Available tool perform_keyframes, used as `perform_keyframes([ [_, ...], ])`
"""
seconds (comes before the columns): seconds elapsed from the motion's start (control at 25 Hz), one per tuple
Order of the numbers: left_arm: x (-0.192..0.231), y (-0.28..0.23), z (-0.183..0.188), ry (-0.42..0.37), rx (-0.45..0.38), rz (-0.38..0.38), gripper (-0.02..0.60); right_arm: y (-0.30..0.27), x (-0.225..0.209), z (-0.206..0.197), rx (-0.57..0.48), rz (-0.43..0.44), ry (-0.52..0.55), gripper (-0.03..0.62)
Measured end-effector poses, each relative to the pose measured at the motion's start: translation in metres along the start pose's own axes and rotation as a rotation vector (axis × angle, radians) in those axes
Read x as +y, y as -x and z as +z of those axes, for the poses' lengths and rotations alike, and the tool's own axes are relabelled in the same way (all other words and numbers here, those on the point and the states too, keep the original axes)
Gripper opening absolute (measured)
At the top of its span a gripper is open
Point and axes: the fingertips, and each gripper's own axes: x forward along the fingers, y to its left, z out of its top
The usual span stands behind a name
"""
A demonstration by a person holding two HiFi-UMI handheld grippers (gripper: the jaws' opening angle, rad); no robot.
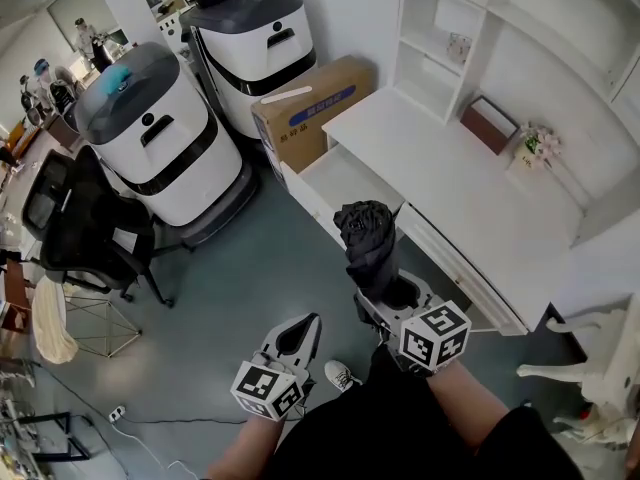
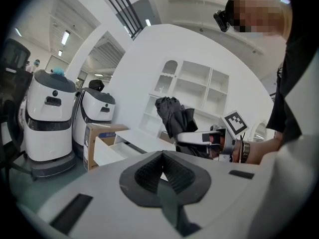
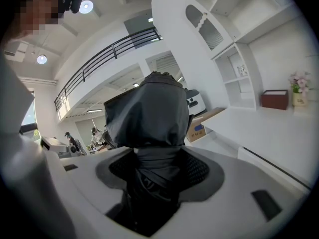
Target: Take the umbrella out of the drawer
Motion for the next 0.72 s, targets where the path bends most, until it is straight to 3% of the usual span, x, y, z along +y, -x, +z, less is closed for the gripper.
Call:
perform_keyframes([
  [0.28,-0.029,-0.002,-0.002,-0.006,0.000,0.006,-0.003,0.038,0.007,-0.001,-0.011,0.028,0.004,0.249],
  [0.72,-0.105,-0.029,-0.007,0.001,-0.056,0.076,-0.003,0.117,-0.018,0.000,-0.004,0.111,0.039,0.249],
])
